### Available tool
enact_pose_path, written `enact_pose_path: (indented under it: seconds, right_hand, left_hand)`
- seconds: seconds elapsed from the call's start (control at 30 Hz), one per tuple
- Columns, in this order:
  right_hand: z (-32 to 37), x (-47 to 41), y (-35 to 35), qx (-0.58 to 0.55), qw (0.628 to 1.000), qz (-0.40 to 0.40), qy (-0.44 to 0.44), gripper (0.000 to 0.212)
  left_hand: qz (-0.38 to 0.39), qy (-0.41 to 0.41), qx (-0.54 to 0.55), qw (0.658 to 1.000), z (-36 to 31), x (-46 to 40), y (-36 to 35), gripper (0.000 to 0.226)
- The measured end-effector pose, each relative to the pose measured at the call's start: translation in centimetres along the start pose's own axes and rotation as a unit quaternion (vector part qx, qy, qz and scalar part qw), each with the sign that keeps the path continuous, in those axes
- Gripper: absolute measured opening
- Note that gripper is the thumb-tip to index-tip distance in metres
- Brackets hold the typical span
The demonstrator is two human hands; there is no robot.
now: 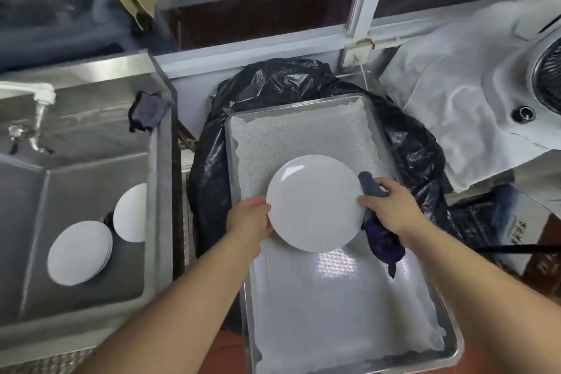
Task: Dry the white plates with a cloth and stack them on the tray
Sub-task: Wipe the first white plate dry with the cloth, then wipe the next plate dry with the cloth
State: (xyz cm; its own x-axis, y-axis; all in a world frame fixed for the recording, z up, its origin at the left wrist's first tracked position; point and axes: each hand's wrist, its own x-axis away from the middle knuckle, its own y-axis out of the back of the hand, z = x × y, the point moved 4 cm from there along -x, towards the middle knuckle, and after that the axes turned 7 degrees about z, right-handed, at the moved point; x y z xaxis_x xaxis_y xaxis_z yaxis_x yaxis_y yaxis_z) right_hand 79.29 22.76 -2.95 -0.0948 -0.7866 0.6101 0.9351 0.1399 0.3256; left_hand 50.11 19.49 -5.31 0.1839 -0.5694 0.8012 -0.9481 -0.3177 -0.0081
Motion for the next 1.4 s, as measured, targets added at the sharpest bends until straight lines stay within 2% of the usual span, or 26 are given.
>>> enact_pose_path:
  seconds: [0.27, 0.43, 0.53, 0.67, 0.87, 1.0, 1.1, 1.2, 1.27, 1.33, 1.4]
  right_hand:
    - [-0.2, -5.0, -0.1, 0.087, 0.996, -0.018, -0.007, 0.025]
    - [0.0, -5.5, -0.9, 0.143, 0.989, -0.030, 0.004, 0.025]
    - [0.0, -5.5, -1.3, 0.184, 0.982, -0.040, 0.015, 0.034]
    - [-0.1, -5.4, -1.9, 0.235, 0.971, -0.039, 0.013, 0.025]
    - [-0.2, -5.1, -2.3, 0.248, 0.968, -0.036, 0.019, 0.027]
    - [-0.3, -4.2, -1.5, 0.253, 0.966, -0.039, 0.028, 0.032]
    - [0.2, -2.7, -0.6, 0.257, 0.965, -0.040, 0.042, 0.033]
    - [1.4, -0.7, -0.2, 0.262, 0.962, -0.038, 0.063, 0.028]
    - [2.4, 1.0, -0.6, 0.271, 0.959, -0.036, 0.077, 0.026]
    - [3.6, 2.9, -1.7, 0.284, 0.954, -0.029, 0.089, 0.022]
    - [4.9, 5.1, -3.6, 0.300, 0.948, -0.019, 0.104, 0.018]
  left_hand:
    - [-0.075, -0.003, -0.047, 0.996, -0.4, -4.3, -2.5, 0.027]
    - [-0.101, -0.004, -0.039, 0.994, -0.1, -5.6, -2.9, 0.026]
    - [-0.100, 0.002, -0.041, 0.994, 0.3, -5.9, -2.9, 0.030]
    - [-0.076, 0.007, -0.033, 0.997, 0.8, -6.3, -2.9, 0.032]
    - [-0.033, 0.012, -0.034, 0.999, 1.2, -6.2, -3.0, 0.035]
    - [-0.006, 0.025, -0.034, 0.999, 1.2, -5.5, -2.5, 0.056]
    - [0.004, 0.017, -0.057, 0.998, -0.3, -2.1, -2.3, 0.046]
    - [0.023, -0.019, -0.053, 0.998, -0.7, 1.4, -1.1, 0.053]
    - [0.027, -0.047, -0.070, 0.996, -0.7, 4.1, 0.6, 0.044]
    - [0.026, -0.059, -0.091, 0.994, -0.3, 6.7, 2.8, 0.024]
    - [0.015, -0.065, -0.111, 0.992, 0.4, 8.7, 5.6, 0.020]
